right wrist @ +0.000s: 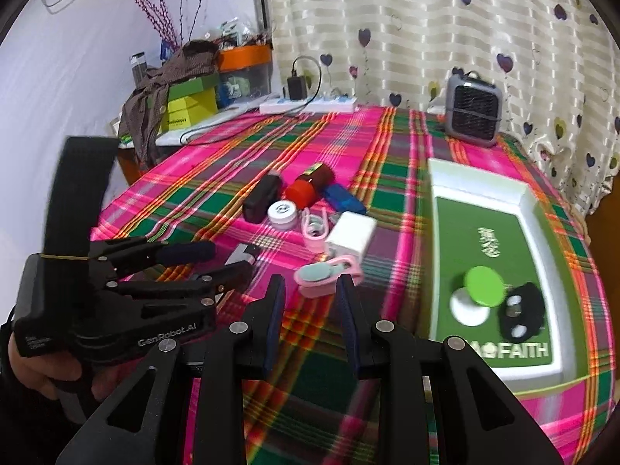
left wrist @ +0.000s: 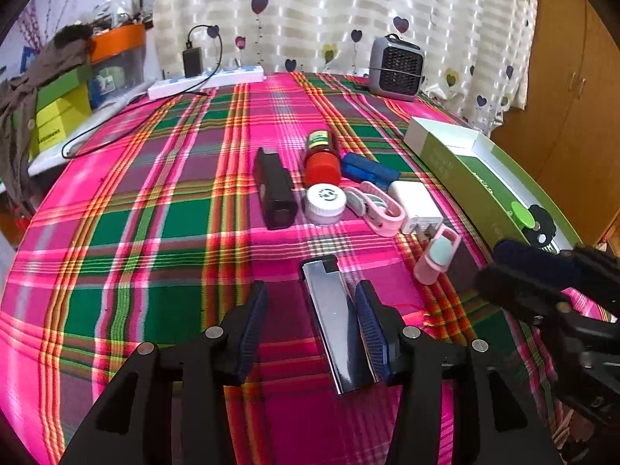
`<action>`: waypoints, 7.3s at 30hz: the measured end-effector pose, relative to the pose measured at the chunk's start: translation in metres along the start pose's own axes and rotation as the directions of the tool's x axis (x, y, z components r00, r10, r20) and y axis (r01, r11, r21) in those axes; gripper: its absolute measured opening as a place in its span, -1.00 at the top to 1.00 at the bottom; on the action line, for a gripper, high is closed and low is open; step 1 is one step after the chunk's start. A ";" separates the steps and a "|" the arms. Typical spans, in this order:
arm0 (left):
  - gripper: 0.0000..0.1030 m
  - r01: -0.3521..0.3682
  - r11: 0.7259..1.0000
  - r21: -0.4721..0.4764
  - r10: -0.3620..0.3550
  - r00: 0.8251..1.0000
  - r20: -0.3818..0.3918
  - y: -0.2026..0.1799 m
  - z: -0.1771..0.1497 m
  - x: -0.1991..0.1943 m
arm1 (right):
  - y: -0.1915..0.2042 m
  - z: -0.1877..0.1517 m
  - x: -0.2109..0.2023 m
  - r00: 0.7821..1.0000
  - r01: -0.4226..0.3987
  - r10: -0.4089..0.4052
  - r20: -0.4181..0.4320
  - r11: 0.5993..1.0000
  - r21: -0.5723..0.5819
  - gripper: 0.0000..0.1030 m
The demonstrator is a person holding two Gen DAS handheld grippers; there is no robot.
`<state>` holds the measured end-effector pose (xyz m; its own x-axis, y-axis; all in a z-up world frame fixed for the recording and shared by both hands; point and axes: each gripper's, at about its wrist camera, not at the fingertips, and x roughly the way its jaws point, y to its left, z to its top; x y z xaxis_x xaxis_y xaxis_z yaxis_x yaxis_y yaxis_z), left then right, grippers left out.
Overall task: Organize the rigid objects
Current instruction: 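Grasp the silver lighter with the left gripper while the right gripper grasps the pink clip, then lift the silver lighter with the left gripper while the right gripper lifts the pink clip, then carry the lighter with the left gripper while the right gripper carries the pink clip toward the green box, then lower the pink clip into the box and open the right gripper while the left gripper lowers the lighter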
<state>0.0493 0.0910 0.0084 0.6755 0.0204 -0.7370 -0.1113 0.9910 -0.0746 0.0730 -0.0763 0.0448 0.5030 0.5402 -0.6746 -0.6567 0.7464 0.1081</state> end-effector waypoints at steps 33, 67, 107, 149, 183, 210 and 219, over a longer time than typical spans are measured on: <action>0.12 0.099 0.995 -0.022 -0.098 0.995 0.018 0.025 -0.008 -0.006 | 0.009 0.018 0.049 0.978 0.167 -0.157 -0.133 0.984 0.062 0.29; 0.75 0.089 0.996 0.005 -0.089 0.995 0.044 0.020 -0.010 -0.016 | 0.012 0.002 0.010 1.000 -0.016 0.017 -0.011 0.999 0.039 0.30; 0.58 0.066 0.981 0.180 -0.066 0.998 -0.006 -0.021 -0.014 -0.009 | 0.004 -0.004 -0.010 0.999 -0.039 0.038 0.031 0.998 0.049 0.30; 0.58 0.237 0.955 0.177 -0.255 0.963 0.082 -0.091 0.013 -0.036 | -0.050 -0.011 -0.055 0.988 0.000 -0.020 0.152 0.991 0.131 0.30; 0.58 0.334 0.912 0.241 -0.355 0.934 0.049 -0.147 0.025 -0.023 | -0.123 -0.031 -0.077 0.977 0.112 -0.156 0.148 0.956 0.270 0.30; 0.58 0.376 0.881 0.286 -0.376 0.925 -0.059 -0.182 0.024 0.009 | -0.146 -0.042 -0.057 0.983 0.153 -0.174 0.052 0.946 0.287 0.30; 0.58 0.372 0.886 0.278 -0.364 0.928 -0.079 -0.184 0.028 0.022 | -0.149 -0.039 -0.050 0.980 0.187 -0.198 0.019 0.949 0.256 0.30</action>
<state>0.1050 -0.0870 0.0247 0.6099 -0.3527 -0.7097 0.3553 0.9221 -0.1529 0.1240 -0.2299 0.0335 0.6333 0.3891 -0.6689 -0.3854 0.9082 0.1634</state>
